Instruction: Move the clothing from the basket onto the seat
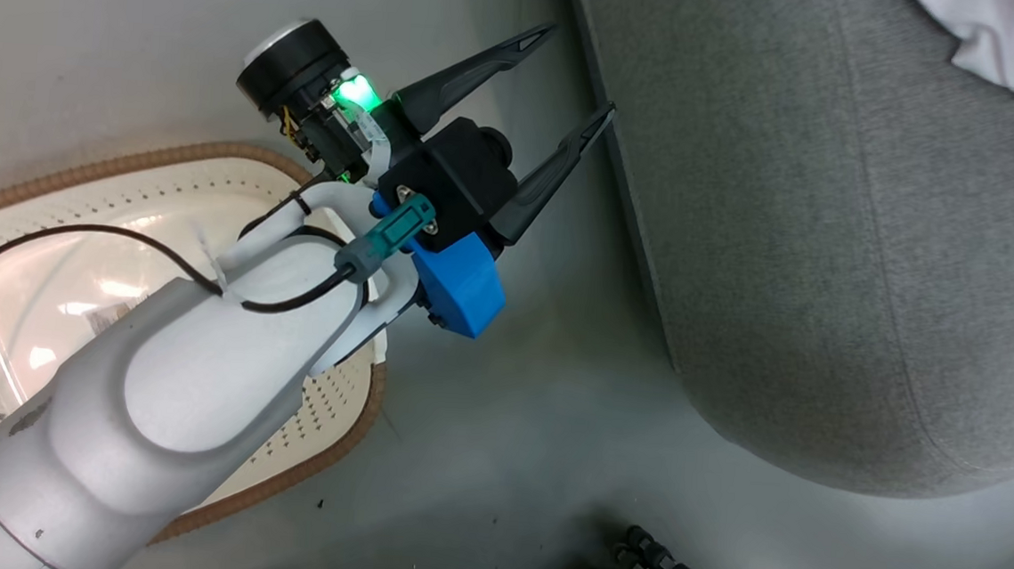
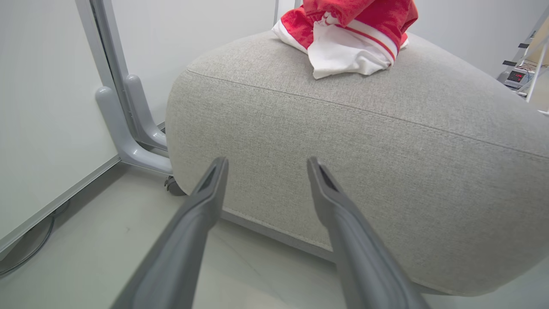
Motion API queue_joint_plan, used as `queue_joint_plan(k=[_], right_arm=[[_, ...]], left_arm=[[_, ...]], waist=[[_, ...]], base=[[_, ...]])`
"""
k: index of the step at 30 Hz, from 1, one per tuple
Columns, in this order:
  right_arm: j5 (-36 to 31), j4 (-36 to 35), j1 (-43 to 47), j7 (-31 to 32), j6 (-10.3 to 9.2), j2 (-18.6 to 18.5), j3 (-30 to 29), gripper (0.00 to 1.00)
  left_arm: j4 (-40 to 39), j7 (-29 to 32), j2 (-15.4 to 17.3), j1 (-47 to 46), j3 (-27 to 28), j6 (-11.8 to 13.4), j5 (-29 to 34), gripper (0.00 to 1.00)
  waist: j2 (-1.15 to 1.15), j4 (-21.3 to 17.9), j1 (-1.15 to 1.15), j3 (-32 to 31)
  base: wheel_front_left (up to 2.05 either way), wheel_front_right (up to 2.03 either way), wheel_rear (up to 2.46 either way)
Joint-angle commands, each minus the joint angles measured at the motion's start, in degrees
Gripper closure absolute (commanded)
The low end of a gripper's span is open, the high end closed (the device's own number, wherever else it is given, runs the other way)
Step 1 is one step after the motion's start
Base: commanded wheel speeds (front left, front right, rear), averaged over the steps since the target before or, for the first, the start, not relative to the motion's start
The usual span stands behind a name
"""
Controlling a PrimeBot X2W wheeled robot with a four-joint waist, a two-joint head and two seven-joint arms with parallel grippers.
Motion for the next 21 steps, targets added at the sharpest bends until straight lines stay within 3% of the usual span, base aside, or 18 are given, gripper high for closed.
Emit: queue_joint_plan(k=[1,9,14,15,16,17,21], right_arm=[[0.2,1.5,0.8,0.0,-0.06,1.7,-0.1,1.00],[-2.6,10.8,4.3,0.0,-0.06,9.6,1.5,1.00],[-3.5,11.3,5.6,0.0,-0.06,12.5,0.1,1.00],[-3.5,10.7,6.2,0.0,-0.06,12.8,-0.3,0.93],[-3.6,10.1,6.9,0.0,-0.06,13.2,-0.8,0.11],[-3.5,9.3,7.7,0.0,-0.06,13.5,-1.1,0.00],[-4.2,5.2,13.1,0.0,-0.06,14.8,-1.8,0.00]], left_arm=[[-0.5,0.3,0.5,-0.8,0.1,0.1,0.2,0.00],[-2.0,1.2,1.5,-1.3,-0.2,0.5,0.4,0.00],[-2.0,0.8,2.2,-0.8,-0.1,0.9,0.1,0.00],[-1.9,0.6,2.1,-0.6,-0.1,1.0,0.0,0.00],[-1.7,0.2,1.9,-0.3,-0.1,1.1,-0.1,0.00],[-1.5,-0.1,1.6,0.0,-0.2,1.1,-0.3,0.00],[0.0,-2.5,0.7,1.7,-0.2,1.6,-1.2,0.00]], waist=[[0.00,0.3,-0.01,1.7],[0.00,1.6,-0.01,4.0],[0.00,1.5,-0.01,3.1],[0.00,1.5,-0.01,2.6],[0.00,1.5,-0.01,2.0],[0.00,1.5,-0.01,1.4],[0.00,1.5,-0.01,-2.6]], base=[[0.00,0.00,0.00],[0.00,0.00,0.00],[0.00,0.00,0.00],[0.00,0.00,0.00],[0.00,0.00,0.00],[0.00,0.00,0.00],[0.00,0.00,0.00]])
